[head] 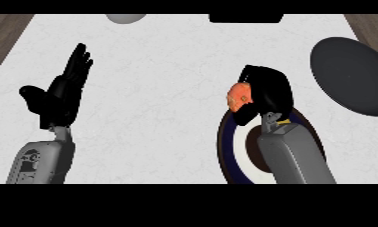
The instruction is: Pick the squash from the plate and place it in the pan
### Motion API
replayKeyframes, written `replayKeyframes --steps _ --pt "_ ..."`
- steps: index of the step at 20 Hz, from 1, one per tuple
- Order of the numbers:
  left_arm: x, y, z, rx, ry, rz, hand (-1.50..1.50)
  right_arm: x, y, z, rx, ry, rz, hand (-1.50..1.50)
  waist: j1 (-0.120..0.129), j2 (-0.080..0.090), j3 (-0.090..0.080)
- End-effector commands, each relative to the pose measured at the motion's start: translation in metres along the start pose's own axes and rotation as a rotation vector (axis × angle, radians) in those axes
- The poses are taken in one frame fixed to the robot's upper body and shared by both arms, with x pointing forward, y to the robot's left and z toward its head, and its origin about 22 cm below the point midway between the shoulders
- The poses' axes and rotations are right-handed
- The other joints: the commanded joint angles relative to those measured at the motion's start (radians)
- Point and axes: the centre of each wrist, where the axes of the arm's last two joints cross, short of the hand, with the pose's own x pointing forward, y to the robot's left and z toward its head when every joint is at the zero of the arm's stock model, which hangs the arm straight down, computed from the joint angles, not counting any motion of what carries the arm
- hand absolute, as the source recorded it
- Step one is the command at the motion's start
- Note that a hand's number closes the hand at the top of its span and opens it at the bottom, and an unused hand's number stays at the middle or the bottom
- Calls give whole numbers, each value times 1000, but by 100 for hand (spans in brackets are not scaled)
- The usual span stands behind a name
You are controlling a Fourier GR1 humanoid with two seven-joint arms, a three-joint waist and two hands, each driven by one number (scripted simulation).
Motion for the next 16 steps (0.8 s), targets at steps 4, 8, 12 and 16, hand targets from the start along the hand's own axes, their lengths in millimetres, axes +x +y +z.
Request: replayKeyframes --steps 4,8,12,16 --pt "-5 8 -3 13 0 -12 0 30 -55 7 -337 63 -142 150 -13 0 0" --pt "-1 8 3 21 13 -10 0 4 -64 -16 -435 120 -169 150 -9 2 0" --pt "0 14 8 14 14 -5 0 -13 -102 -10 -504 137 -337 150 -13 -1 0" --pt "7 -4 -5 6 -5 11 0 -61 -108 -46 -557 205 -474 150 -10 6 1"
